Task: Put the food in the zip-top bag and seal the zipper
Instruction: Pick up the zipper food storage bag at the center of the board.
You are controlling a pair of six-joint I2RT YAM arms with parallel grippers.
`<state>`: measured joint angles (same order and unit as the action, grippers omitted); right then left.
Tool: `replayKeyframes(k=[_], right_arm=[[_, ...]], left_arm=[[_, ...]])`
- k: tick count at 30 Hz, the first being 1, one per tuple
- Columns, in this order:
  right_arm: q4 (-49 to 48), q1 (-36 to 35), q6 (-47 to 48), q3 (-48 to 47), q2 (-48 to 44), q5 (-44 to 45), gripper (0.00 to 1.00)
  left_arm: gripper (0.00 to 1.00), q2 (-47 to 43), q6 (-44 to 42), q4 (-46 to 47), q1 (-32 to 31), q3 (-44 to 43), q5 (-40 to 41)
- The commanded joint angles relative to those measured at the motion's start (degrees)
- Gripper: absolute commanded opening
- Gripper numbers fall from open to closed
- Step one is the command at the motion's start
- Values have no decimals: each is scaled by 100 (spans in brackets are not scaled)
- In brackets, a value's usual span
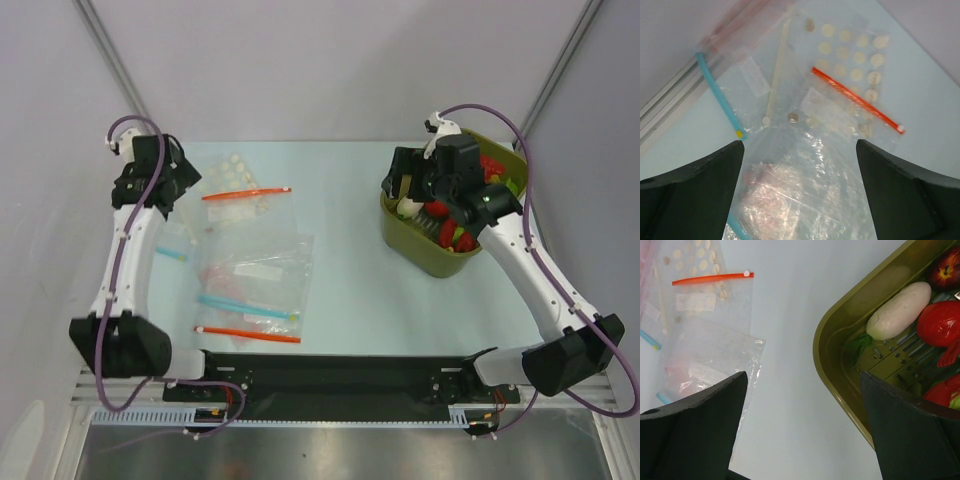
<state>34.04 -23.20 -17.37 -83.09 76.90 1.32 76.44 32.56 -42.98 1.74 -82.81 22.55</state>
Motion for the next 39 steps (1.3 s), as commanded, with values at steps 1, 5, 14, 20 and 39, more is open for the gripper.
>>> replayKeyframes(k=[1, 5, 14, 20, 39], right_arm=[[-64, 35, 234, 82, -97, -246, 100], [-64, 105, 234, 161, -97, -334, 100], [-319, 633, 23, 574, -255, -1318, 100], [-486, 659, -118, 715, -316, -1590, 100], [-978, 659, -803, 1356, -580, -1829, 100]], left_arm=[[100, 615, 111, 202, 344, -331, 285], [100, 1573, -415, 89, 626, -1095, 636], [97, 3525, -830, -500, 1013, -2591, 1006], [91, 4860, -1277, -1282, 1022, -3874, 1059], [73, 5583, -2860, -395, 1426, -3488, 717]])
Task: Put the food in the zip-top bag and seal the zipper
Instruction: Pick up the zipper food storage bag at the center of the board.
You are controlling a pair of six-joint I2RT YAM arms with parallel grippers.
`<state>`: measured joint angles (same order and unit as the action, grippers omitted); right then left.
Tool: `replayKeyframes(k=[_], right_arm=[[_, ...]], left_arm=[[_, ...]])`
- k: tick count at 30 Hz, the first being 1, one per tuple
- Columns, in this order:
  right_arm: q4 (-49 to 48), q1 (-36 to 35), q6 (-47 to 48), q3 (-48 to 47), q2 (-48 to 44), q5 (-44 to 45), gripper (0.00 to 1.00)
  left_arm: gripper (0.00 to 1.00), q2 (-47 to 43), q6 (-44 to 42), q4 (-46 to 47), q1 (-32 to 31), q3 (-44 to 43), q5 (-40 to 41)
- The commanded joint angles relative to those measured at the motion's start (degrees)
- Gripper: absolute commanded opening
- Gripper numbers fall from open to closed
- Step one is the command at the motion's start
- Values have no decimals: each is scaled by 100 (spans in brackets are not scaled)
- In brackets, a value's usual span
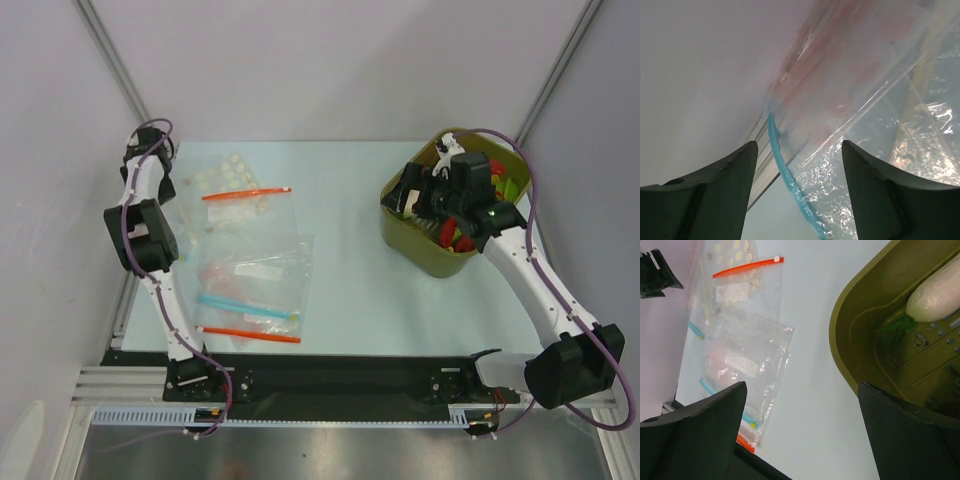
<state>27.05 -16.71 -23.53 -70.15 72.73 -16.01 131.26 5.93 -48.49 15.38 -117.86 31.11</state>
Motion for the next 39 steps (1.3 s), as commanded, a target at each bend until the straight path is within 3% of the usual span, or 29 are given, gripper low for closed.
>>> replayKeyframes(k=[1, 8, 12, 13, 14, 17, 22, 25, 26, 27, 35, 39], right_arm=[[-305, 10, -205, 132, -163, -104, 100], [-446, 10, -336, 379, -163, -95, 100], [-481, 10, -363, 397, -110, -86, 100], [-481, 10, -372, 397, -92, -95, 100], [-499, 10, -372, 397, -75, -95, 100], [-525, 19, -398, 397, -22, -113, 100], [-560, 10, -416, 388, 66, -139, 100], [-595, 10, -424, 397, 92, -148, 100], [-604, 10, -442, 397, 101, -165, 100], [-604, 10, -442, 397, 110, -192, 100], [-587, 10, -346, 327, 101, -289, 100], [-560, 10, -258, 291, 101, -420, 100]], left_arm=[[74, 110, -207, 182, 53, 18, -158], [78, 321, -251, 217, 36, 53, -422], [70, 488, -294, 217, 44, -8, -387], [67, 523, -295, 217, 44, -35, -387], [57, 541, -295, 226, 53, -87, -378], [45, 620, -268, 200, 53, -123, -360], [40, 734, -242, 182, 53, -167, -325], [18, 743, -215, 138, 53, -272, -212], [5, 726, -198, 129, 62, -324, -150], [0, 717, -163, 121, 53, -342, -80], [0, 401, 171, -55, 71, -640, 457], [0, 120, 557, -204, 71, -852, 204]])
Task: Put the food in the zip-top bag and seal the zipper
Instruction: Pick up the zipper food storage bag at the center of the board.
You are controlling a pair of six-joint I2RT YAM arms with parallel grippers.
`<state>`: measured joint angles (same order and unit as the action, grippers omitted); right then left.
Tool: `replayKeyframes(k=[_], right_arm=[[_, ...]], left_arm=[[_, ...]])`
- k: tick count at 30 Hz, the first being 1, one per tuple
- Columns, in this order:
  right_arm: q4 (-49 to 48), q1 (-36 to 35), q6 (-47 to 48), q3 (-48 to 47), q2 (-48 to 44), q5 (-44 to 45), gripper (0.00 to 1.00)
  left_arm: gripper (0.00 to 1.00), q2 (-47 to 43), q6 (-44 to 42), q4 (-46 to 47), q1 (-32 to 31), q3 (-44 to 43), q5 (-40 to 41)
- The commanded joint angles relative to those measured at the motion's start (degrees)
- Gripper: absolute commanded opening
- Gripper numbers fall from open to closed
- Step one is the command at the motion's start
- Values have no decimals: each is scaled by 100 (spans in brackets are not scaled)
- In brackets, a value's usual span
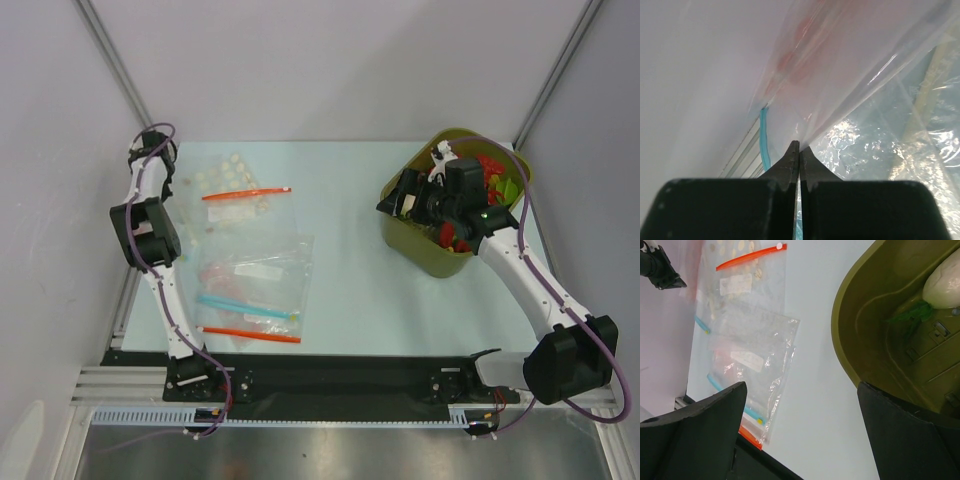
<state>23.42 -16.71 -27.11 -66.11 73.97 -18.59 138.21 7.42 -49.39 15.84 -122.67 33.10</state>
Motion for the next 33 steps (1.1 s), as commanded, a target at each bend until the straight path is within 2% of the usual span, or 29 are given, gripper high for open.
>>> replayKeyframes(k=[1, 7, 12, 17, 20, 21, 25, 30, 33], right_arm=[[-189, 10, 127, -130, -15, -197, 100], [-215, 10, 224, -245, -15, -400, 100], [-66, 10, 355, -377, -6, -566, 100], [66, 10, 435, -403, 3, -751, 99], [163, 19, 461, -429, -6, -865, 99], [206, 10, 496, -429, -23, -900, 99], [400, 19, 610, -535, -32, -962, 99], [646, 19, 699, -596, -59, -1076, 99], [795, 19, 743, -588, -76, -1138, 99]], left_arm=[[0, -741, 496, -133, 16, -371, -119], [0, -1498, 1278, -291, -98, -205, -1312], [0, -2491, 1814, -317, -378, 199, -1964], [0, -3440, 2613, -134, -888, 1479, -3263], [0, -4011, 2948, 139, -1459, 2200, -3819], [0, -4248, 3149, 340, -1835, 2343, -4072], [0, -4530, 3827, 570, -2672, 2792, -4557], [0, -4558, 4574, 930, -3962, 3153, -4848], [1, -4400, 5075, 1352, -4509, 3293, -5050]])
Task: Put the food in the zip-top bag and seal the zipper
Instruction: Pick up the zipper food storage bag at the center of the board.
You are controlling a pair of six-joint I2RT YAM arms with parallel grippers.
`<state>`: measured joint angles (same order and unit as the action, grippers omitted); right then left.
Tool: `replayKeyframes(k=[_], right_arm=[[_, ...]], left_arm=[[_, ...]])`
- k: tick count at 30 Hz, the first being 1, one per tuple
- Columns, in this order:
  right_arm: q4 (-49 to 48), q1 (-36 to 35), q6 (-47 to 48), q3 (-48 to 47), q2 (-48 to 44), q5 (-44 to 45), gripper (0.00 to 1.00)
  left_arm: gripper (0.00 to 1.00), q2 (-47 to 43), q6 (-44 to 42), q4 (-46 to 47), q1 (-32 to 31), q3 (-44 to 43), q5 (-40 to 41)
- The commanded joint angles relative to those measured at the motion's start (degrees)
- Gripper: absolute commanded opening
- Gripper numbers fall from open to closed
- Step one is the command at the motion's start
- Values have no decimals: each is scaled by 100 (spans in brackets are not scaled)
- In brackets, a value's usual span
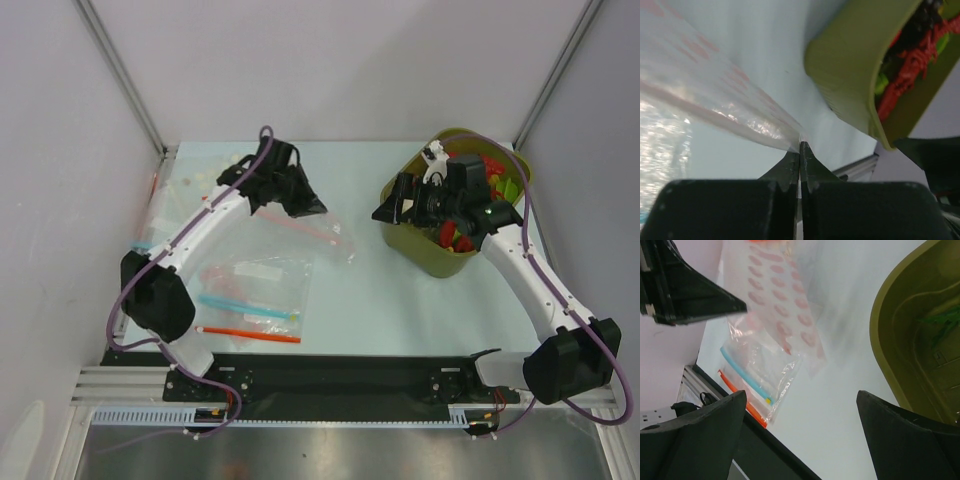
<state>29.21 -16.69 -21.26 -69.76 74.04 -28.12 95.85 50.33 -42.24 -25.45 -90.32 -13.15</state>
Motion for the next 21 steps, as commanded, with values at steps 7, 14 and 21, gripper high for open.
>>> replayKeyframes(k=[7, 14, 21], right_arm=[[559, 16, 306, -161, -241, -203, 97], [613, 16, 420, 111, -416, -413, 95], [-37, -255, 692, 770, -829, -502, 89]], left_arm=[[4, 355, 1032, 1130, -838, -170, -373], [3, 663, 812, 1235, -1093, -460, -399], [5, 689, 610, 1078, -1093, -864, -565]])
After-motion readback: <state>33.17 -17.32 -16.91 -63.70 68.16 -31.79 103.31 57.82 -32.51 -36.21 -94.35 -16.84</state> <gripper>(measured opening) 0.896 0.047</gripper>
